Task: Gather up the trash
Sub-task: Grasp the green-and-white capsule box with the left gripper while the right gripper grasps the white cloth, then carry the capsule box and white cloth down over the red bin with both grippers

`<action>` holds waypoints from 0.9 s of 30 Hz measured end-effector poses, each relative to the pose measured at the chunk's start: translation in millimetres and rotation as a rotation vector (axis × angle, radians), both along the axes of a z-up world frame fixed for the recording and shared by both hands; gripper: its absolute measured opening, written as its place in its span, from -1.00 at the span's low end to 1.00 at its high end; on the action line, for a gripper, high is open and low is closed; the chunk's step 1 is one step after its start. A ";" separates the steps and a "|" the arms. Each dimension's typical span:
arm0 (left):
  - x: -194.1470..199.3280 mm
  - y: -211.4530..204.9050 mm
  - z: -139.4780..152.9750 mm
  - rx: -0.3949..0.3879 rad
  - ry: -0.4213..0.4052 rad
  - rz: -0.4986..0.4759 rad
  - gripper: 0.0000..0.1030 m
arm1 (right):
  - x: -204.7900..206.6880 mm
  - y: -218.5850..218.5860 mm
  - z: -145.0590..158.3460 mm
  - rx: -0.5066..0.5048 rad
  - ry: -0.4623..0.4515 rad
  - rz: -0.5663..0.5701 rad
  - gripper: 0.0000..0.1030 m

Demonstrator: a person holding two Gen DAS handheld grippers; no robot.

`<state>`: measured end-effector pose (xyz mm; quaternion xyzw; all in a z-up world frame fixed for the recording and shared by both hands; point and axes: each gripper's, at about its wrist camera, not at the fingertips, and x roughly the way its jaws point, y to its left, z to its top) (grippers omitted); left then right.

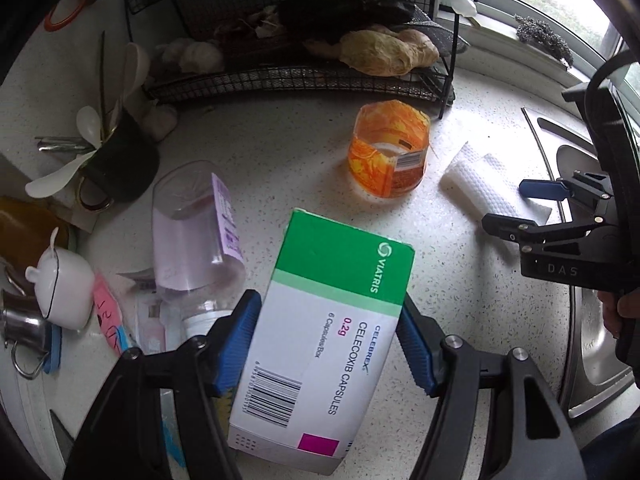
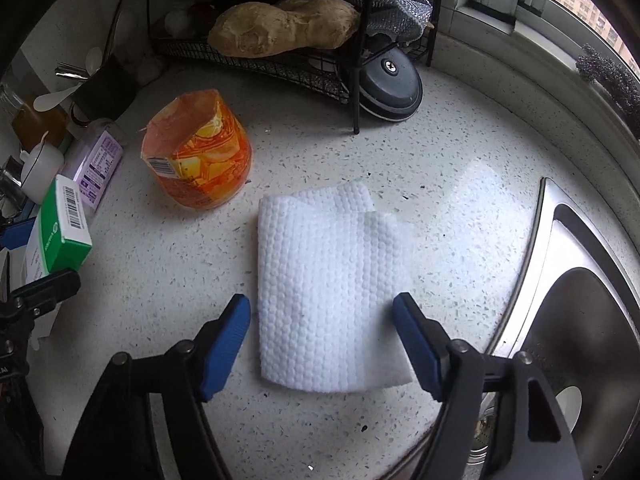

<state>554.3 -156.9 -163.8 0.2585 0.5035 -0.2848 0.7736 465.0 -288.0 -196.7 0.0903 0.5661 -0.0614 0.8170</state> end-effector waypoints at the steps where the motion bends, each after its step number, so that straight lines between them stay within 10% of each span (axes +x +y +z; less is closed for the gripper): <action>1: -2.8 3.7 1.4 0.010 -0.009 0.018 0.25 | 0.7 2.8 0.0 -0.026 -0.002 0.018 0.15; 5: -13.8 23.0 9.1 0.017 -0.031 0.093 0.25 | -1.2 10.4 4.3 -0.004 -0.021 0.077 -0.87; 27: -150.4 146.4 54.6 -0.044 -0.137 0.454 0.25 | -93.6 126.5 72.5 0.095 -0.210 0.540 -0.87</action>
